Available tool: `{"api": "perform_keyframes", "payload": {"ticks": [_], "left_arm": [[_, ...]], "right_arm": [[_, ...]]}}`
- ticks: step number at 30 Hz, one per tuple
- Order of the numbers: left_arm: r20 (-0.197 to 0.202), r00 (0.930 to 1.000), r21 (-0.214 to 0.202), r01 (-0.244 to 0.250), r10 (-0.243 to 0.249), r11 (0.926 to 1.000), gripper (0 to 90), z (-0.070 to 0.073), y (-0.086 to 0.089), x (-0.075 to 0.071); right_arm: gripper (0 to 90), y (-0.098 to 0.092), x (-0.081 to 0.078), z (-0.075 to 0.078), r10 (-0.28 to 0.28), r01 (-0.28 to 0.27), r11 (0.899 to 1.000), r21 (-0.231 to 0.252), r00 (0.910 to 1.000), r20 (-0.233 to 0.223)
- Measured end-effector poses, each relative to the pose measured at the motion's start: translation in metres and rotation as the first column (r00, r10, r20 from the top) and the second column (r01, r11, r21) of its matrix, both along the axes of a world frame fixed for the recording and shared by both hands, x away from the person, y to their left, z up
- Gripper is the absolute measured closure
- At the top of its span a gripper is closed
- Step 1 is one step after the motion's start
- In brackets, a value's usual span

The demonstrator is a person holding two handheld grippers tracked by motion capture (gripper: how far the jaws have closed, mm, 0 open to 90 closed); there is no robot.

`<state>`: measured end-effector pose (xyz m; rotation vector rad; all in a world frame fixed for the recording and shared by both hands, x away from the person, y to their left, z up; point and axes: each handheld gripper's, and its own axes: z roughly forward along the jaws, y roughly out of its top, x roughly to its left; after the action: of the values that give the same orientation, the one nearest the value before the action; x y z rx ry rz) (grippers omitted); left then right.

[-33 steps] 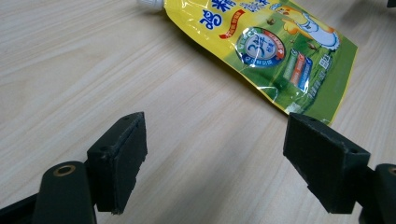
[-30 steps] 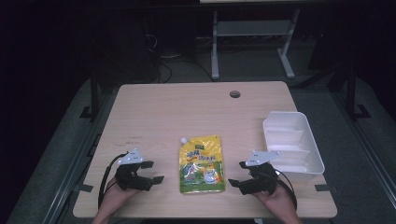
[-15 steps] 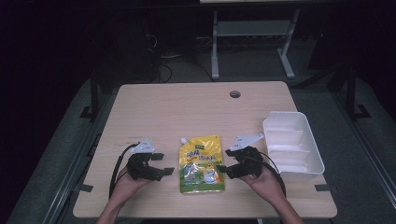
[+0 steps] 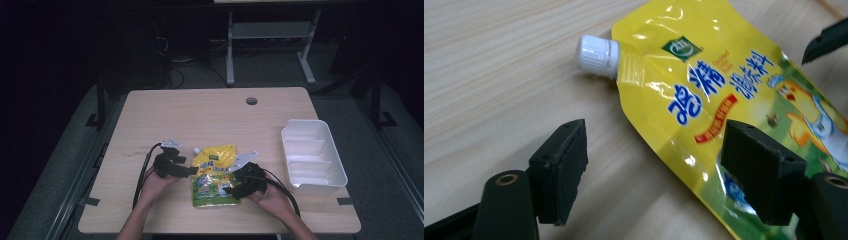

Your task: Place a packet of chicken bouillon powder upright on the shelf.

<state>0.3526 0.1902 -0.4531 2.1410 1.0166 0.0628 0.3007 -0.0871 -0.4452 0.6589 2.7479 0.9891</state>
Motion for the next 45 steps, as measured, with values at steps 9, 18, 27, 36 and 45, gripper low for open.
{"api": "perform_keyframes", "payload": {"ticks": [9,18,27,36,45], "left_arm": [[-0.049,0.9985,0.011,0.027,-0.026,0.9996,29.5,-0.004,-0.014,0.014],[-0.064,0.9977,-0.019,0.021,-0.023,0.9996,46.8,-0.008,-0.022,0.015],[-0.075,0.9972,-0.092,-0.003,-0.004,0.9958,86.9,0.0,-0.018,0.018],[-0.019,0.9981,-0.156,0.054,-0.058,0.9863,90.0,0.017,-0.018,0.011],[0.084,0.9901,-0.206,0.128,-0.112,0.9701,90.0,0.044,-0.011,-0.005]], "right_arm": [[33.1,-0.002,0.004,-0.007,-0.031,0.032,0.998,0.05,0.9992,-0.026],[36.1,-0.006,0.003,-0.01,-0.042,0.046,0.995,0.085,0.9981,-0.045],[35.8,-0.009,0.006,-0.013,-0.053,0.061,0.991,0.118,0.9957,-0.076],[26.9,-0.024,0.01,0.004,-0.177,0.179,0.973,0.145,0.9839,-0.026],[22.7,-0.047,0.024,0.013,-0.279,0.294,0.922,0.254,0.9557,-0.094]]}}
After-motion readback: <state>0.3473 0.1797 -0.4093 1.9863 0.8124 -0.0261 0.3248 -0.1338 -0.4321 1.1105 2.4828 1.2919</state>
